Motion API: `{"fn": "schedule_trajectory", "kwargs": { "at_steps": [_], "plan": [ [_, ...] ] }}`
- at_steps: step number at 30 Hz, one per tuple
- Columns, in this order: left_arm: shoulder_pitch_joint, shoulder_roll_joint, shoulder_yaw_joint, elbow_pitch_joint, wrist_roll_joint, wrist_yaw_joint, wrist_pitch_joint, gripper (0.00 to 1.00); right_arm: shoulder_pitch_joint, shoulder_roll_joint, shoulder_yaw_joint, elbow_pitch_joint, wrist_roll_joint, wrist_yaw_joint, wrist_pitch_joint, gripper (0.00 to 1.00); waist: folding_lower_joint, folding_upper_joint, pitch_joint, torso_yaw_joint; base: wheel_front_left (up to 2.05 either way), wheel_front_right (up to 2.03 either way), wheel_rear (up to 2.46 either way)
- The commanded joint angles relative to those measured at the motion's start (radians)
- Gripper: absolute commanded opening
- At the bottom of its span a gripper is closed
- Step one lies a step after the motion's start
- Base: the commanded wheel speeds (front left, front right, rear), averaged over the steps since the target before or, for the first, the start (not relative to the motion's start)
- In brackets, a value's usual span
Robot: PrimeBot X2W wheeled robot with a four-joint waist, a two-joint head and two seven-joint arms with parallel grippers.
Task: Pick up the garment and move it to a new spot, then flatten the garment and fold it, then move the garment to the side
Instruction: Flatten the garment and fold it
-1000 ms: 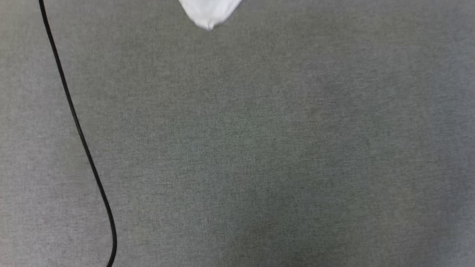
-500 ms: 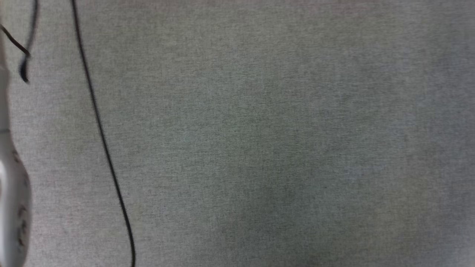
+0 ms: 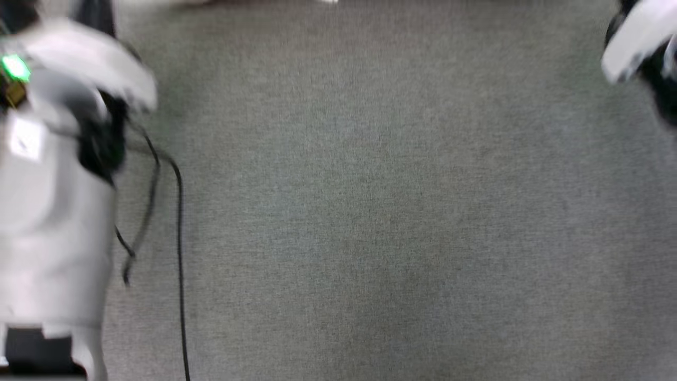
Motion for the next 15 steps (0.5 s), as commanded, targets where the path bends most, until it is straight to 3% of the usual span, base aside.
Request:
{"fn": "schedule_trajectory", "kwargs": {
  "at_steps": [1, 9, 15],
  "plan": [
    [0.065, -0.001, 0.004, -0.008, -0.009, -0.006, -0.015, 0.0, 0.066, -0.016, 0.018, -0.015, 0.016, -0.001, -0.016, 0.0, 0.0, 0.0, -0.056, 0.004, 0.0, 0.0, 0.0],
    [0.397, -0.017, 0.012, -0.102, -0.047, 0.005, -0.046, 0.0, 0.352, -0.086, 0.062, -0.1, 0.095, -0.002, -0.052, 0.0, 0.0, 0.0, -0.215, 0.02, 0.0, 0.0, 0.0],
    [0.624, -0.019, 0.015, -0.229, -0.074, 0.055, 0.015, 0.0, 0.544, -0.129, 0.036, -0.166, 0.119, -0.002, -0.059, 0.0, 0.0, 0.0, -0.322, 0.041, 0.0, 0.0, 0.0]
  ]
}}
